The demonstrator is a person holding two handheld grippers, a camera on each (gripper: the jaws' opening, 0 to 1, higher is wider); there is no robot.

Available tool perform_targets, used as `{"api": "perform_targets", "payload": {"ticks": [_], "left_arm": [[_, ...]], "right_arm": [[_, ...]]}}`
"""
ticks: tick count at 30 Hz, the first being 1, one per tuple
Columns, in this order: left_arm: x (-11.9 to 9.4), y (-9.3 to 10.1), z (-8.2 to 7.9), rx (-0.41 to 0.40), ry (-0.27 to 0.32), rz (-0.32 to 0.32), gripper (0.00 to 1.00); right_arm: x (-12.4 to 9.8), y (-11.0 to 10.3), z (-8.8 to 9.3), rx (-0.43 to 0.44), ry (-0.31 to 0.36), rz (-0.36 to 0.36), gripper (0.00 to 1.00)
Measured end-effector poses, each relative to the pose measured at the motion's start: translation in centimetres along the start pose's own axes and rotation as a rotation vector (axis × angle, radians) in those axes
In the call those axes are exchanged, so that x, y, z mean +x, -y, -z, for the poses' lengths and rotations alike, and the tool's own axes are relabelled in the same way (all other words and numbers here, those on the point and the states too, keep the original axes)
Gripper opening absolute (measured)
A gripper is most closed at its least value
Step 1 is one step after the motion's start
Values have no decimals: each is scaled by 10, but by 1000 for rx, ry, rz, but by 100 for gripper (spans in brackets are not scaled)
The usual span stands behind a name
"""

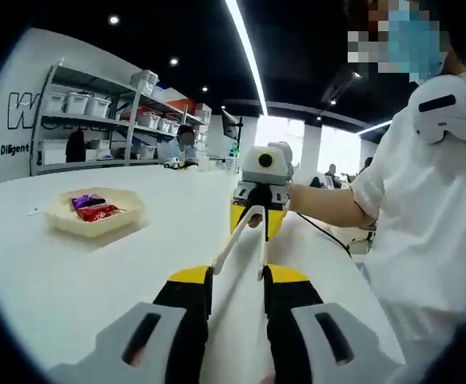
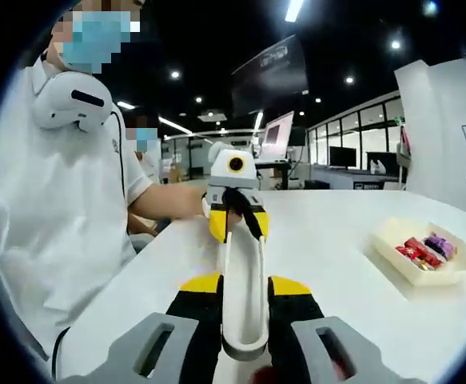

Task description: Place the target food into the container with the food tongs after gripping and lifting it, then release it inside without dropping or visibly crushing the food.

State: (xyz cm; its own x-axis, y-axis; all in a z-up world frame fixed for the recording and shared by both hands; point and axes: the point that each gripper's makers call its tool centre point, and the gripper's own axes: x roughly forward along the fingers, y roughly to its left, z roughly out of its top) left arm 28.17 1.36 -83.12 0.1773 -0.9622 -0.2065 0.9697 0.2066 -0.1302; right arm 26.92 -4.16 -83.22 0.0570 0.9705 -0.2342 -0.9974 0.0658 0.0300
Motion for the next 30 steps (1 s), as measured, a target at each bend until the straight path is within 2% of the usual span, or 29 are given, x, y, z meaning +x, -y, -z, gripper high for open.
{"api": "perform_targets", "payload": {"ticks": [6,9,17,23,30], "left_arm": [[2,-3,8,21,-51,-18,25],[3,-5,14,39,-96,-30,25],[0,-11,21,41,-129,-46,25],[-3,-14,28,45,-166,-57,26],[-5,-17,29,34,-171,-67,27]], "right_arm": [[1,3,8,-4,-16,4,13],[3,6,13,-13,-33,7,13],[8,9,17,-29,-59,16,13],[15,9,23,-49,-103,28,14],[18,12,26,-54,-129,37,14]]}}
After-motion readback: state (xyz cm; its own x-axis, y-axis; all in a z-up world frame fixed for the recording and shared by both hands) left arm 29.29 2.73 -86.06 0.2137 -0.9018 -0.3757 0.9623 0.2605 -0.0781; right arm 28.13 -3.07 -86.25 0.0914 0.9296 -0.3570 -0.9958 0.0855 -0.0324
